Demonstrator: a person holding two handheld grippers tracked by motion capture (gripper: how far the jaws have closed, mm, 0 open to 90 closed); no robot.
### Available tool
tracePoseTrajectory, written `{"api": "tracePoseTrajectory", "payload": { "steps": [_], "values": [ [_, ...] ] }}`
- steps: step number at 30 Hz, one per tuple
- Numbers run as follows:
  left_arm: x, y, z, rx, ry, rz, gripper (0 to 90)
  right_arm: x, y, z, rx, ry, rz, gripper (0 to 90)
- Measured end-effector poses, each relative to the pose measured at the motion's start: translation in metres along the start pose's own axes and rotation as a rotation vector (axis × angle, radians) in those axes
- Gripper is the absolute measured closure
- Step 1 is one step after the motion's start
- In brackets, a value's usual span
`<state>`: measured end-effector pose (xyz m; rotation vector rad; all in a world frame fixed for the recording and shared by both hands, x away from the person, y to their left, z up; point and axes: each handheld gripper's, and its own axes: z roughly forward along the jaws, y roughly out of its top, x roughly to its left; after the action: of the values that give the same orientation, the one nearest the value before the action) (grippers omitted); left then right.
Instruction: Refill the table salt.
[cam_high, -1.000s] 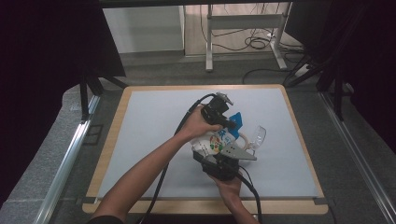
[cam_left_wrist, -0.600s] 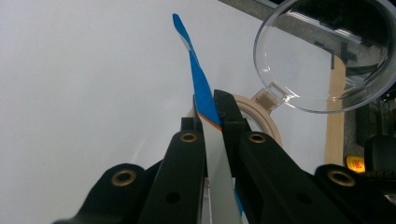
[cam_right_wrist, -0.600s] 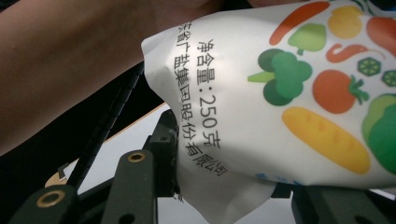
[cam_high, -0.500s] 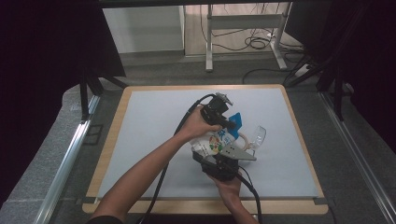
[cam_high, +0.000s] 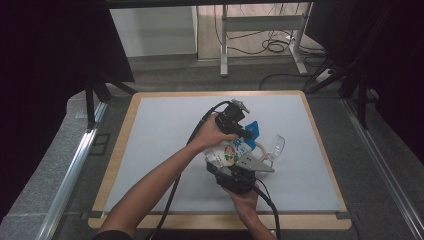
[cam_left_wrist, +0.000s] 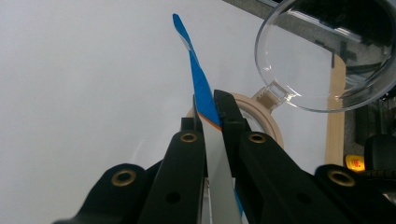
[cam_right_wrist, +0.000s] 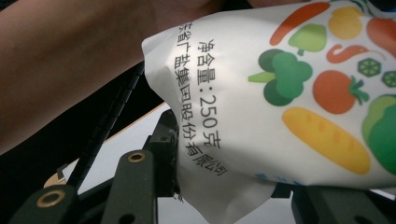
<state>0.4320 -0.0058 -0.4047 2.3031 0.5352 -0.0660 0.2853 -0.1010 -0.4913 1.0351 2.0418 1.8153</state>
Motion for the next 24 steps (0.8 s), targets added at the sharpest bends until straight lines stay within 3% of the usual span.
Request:
{"api": "tracePoseTrajectory", "payload": {
  "steps": [24],
  "values": [
    [-0.0018, 0.0004, 0.0015, 0.004, -0.003, 0.000, 89.8, 0.0011, -0.0006, -0.0001, -0.007, -0.009, 0.003, 57.1]
  ]
}}
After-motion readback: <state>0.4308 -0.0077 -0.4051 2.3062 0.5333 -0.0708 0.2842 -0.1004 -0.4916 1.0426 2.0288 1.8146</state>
